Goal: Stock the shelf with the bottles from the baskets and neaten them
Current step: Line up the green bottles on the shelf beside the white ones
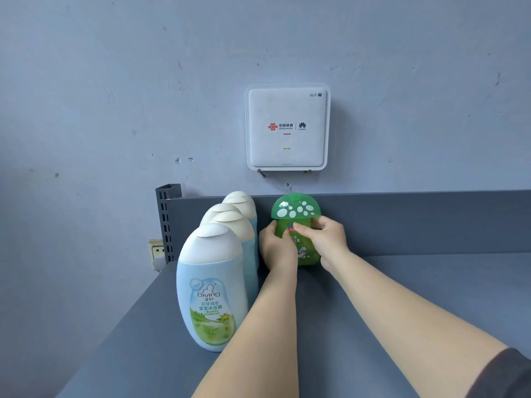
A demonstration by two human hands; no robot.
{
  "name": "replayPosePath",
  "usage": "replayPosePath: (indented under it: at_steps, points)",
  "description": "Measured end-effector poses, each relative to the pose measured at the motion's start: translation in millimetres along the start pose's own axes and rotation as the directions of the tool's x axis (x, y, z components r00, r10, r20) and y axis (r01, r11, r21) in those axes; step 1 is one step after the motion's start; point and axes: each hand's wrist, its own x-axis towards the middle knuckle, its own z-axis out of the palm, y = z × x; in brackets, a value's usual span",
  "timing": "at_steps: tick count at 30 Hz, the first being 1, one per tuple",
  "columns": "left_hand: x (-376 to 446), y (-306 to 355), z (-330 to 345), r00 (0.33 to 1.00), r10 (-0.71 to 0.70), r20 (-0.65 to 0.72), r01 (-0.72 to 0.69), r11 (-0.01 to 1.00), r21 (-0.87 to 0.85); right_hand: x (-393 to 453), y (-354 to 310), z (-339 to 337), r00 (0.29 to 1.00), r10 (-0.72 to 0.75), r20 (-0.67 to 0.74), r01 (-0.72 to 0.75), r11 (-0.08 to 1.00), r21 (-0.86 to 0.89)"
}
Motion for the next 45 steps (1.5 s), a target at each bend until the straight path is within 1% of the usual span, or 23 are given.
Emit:
replayPosePath:
  at_steps: [2, 5, 12, 14, 15, 17, 19, 21, 24, 26, 28, 29, 30, 31, 32, 34, 36, 38, 40, 42, 43, 45]
  points:
    - [1.1, -3.4, 0.0, 1.000, 0.022, 0.005, -0.022, 1.000, 0.012, 1.7, 4.4, 0.9, 1.000, 0.020, -0.023, -0.021, 1.000, -0.019]
    - [3.2, -8.3, 0.7, 0.998, 0.064, 0.014, -0.065, 0.994, 0.086, 1.6, 8.6, 2.3, 0.998, 0.046, -0.034, -0.046, 0.999, 0.006]
    - [-3.7, -4.2, -3.3, 0.996, 0.081, 0.025, -0.084, 0.982, 0.171, -0.1, 6.1, 2.1, 0.998, 0.044, -0.045, -0.045, 0.999, -0.019]
    - [-5.7, -0.9, -3.0, 0.997, 0.052, 0.056, -0.063, 0.974, 0.219, -0.1, 4.2, 2.1, 0.997, 0.065, -0.047, -0.067, 0.996, -0.055]
    - [-6.4, 1.9, -2.3, 0.997, 0.019, 0.071, -0.037, 0.967, 0.253, 0.4, 3.2, 1.5, 0.994, 0.100, -0.037, -0.101, 0.994, -0.047]
    - [-10.0, 10.9, -2.7, 0.995, -0.055, 0.089, 0.022, 0.941, 0.339, -0.9, -1.5, -0.7, 0.976, 0.218, -0.002, -0.218, 0.975, 0.043]
    - [-13.7, 19.1, -5.4, 0.989, -0.097, 0.110, 0.044, 0.912, 0.407, -3.8, -10.7, -5.5, 0.948, 0.318, 0.018, -0.318, 0.942, 0.103]
    - [-17.9, 26.9, -10.2, 0.985, -0.117, 0.127, 0.047, 0.890, 0.453, -9.3, -22.3, -12.3, 0.934, 0.357, 0.009, -0.357, 0.932, 0.072]
    - [-26.8, 39.6, -20.3, 0.979, -0.148, 0.142, 0.052, 0.848, 0.527, -17.5, -41.0, -26.0, 0.930, 0.368, -0.007, -0.366, 0.928, 0.071]
    - [-36.7, 51.7, -25.5, 0.983, -0.107, 0.151, 0.011, 0.848, 0.529, -25.6, -60.2, -39.2, 0.935, 0.356, 0.001, -0.354, 0.930, 0.099]
    - [-53.3, 65.0, -26.6, 0.981, 0.009, 0.193, -0.121, 0.811, 0.573, -36.2, -77.5, -59.8, 0.960, 0.281, -0.016, -0.278, 0.957, 0.081]
    - [-64.5, 71.9, -24.8, 0.969, 0.073, 0.235, -0.207, 0.759, 0.617, -43.3, -85.1, -73.3, 0.978, 0.201, -0.051, -0.202, 0.979, -0.007]
    - [-77.5, 78.9, -21.1, 0.948, 0.130, 0.291, -0.297, 0.692, 0.659, -52.0, -91.3, -89.4, 0.992, 0.090, -0.084, -0.102, 0.983, -0.153]
    - [-90.9, 85.3, -15.7, 0.917, 0.192, 0.350, -0.391, 0.613, 0.687, -61.0, -95.9, -107.7, 0.995, -0.038, -0.096, 0.004, 0.942, -0.334]
    - [-103.7, 90.2, -8.0, 0.875, 0.258, 0.409, -0.482, 0.533, 0.695, -71.7, -100.8, -127.6, 0.985, -0.154, -0.076, 0.094, 0.855, -0.510]
    - [-130.5, 97.6, 12.3, 0.775, 0.357, 0.522, -0.631, 0.384, 0.674, -95.3, -110.6, -168.9, 0.956, -0.294, 0.020, 0.201, 0.602, -0.773]
    - [-159.5, 102.6, 38.8, 0.686, 0.389, 0.616, -0.724, 0.281, 0.629, -120.2, -119.7, -211.6, 0.933, -0.343, 0.108, 0.225, 0.322, -0.920]
    - [-192.3, 107.0, 68.1, 0.607, 0.390, 0.692, -0.791, 0.220, 0.571, -144.4, -128.9, -251.4, 0.920, -0.361, 0.149, 0.193, 0.089, -0.977]
    - [-230.1, 111.4, 101.0, 0.509, 0.410, 0.757, -0.856, 0.146, 0.496, -170.0, -137.4, -290.6, 0.920, -0.358, 0.162, 0.138, -0.091, -0.986]
    - [-272.2, 113.5, 133.7, 0.401, 0.436, 0.806, -0.911, 0.095, 0.402, -198.1, -144.6, -330.5, 0.936, -0.322, 0.140, 0.071, -0.219, -0.973]
    - [-293.7, 114.1, 149.4, 0.351, 0.448, 0.822, -0.932, 0.083, 0.353, -212.4, -147.7, -351.0, 0.947, -0.298, 0.120, 0.038, -0.265, -0.963]
    - [-339.2, 114.0, 180.1, 0.247, 0.471, 0.847, -0.967, 0.057, 0.249, -242.2, -152.0, -393.5, 0.964, -0.260, 0.053, -0.035, -0.322, -0.946]
